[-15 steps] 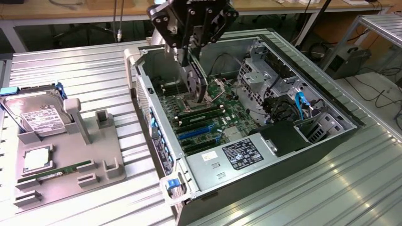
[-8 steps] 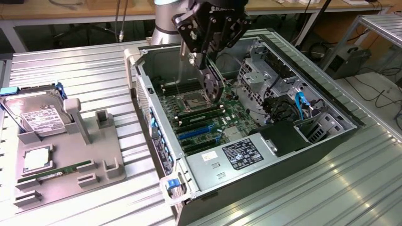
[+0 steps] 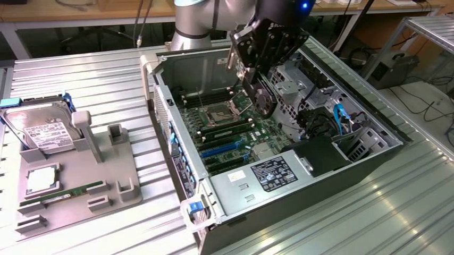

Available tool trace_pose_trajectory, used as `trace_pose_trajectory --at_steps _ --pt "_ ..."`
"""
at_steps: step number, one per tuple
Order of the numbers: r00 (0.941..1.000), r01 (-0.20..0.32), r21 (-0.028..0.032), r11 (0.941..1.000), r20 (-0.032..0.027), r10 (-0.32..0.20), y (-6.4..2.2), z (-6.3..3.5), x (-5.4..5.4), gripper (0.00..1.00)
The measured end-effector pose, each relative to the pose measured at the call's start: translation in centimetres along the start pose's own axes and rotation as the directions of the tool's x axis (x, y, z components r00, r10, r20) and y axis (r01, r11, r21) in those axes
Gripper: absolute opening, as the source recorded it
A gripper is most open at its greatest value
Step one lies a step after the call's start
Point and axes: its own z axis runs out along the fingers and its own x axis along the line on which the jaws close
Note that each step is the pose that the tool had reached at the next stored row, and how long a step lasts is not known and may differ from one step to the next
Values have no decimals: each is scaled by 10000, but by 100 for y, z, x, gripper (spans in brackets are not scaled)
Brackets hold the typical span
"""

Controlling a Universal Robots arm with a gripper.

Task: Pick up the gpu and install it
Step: 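Pick up the gpu and move the gpu toward the slot, then insert the gpu into the slot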

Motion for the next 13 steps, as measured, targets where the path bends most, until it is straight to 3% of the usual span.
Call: trace_pose_trajectory --at_steps 3,13 --pt "10000 -2 5 10000 -13 2 -3 62 -42 26" --pt "10000 -3 3 10000 -20 3 -3 63 -45 26"
